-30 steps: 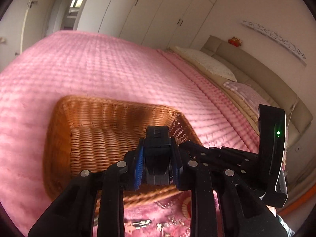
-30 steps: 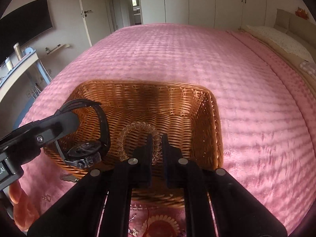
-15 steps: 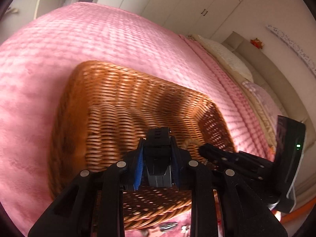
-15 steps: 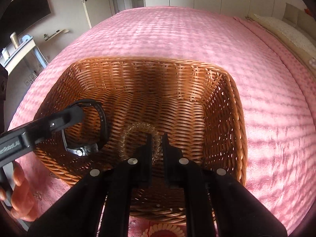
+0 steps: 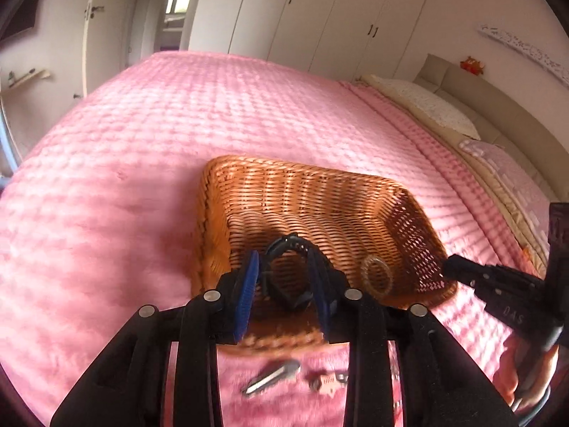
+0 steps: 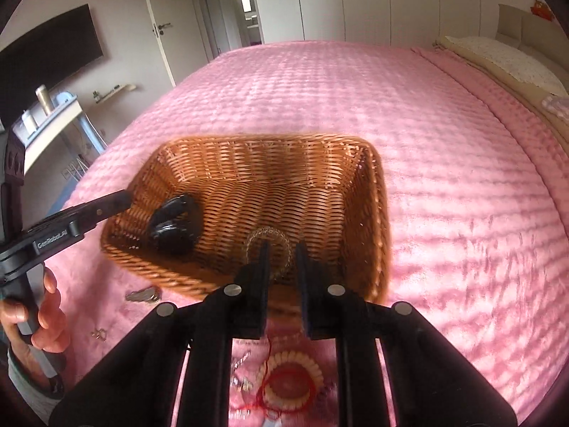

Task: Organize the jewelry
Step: 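Withdraw both open tools from the basket toward the remaining jewelry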

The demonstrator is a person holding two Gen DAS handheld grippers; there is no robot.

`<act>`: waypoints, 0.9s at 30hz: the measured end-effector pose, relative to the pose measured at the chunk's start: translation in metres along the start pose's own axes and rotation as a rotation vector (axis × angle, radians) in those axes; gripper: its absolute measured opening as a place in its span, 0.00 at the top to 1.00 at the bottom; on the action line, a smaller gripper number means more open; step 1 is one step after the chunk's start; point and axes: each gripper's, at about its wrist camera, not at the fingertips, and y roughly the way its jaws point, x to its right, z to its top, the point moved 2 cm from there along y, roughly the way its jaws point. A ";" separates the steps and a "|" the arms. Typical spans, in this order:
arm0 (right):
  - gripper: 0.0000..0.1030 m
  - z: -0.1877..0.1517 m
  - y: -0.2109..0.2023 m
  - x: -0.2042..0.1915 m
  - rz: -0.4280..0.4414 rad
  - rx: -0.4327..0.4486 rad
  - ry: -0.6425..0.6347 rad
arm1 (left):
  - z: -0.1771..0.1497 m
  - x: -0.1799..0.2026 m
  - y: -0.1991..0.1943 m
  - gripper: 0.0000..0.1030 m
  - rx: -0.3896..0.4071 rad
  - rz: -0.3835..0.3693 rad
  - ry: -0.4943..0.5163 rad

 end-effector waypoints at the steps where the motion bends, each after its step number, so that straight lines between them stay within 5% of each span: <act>1: 0.87 -0.004 -0.011 0.003 0.005 0.016 0.004 | -0.006 -0.002 -0.014 0.69 0.022 -0.008 0.005; 7: 0.87 -0.035 -0.059 0.009 -0.026 0.097 -0.020 | -0.043 -0.016 -0.085 0.57 0.104 -0.040 -0.004; 12: 0.87 -0.068 -0.064 0.018 -0.050 0.085 -0.003 | -0.079 -0.030 -0.110 0.54 0.083 -0.035 -0.028; 17: 0.84 -0.095 -0.044 0.040 -0.129 0.040 0.026 | -0.112 -0.047 -0.100 0.54 0.000 -0.059 -0.090; 27: 0.73 -0.121 -0.014 0.076 -0.088 -0.055 0.135 | -0.144 -0.052 -0.059 0.55 -0.140 -0.066 -0.097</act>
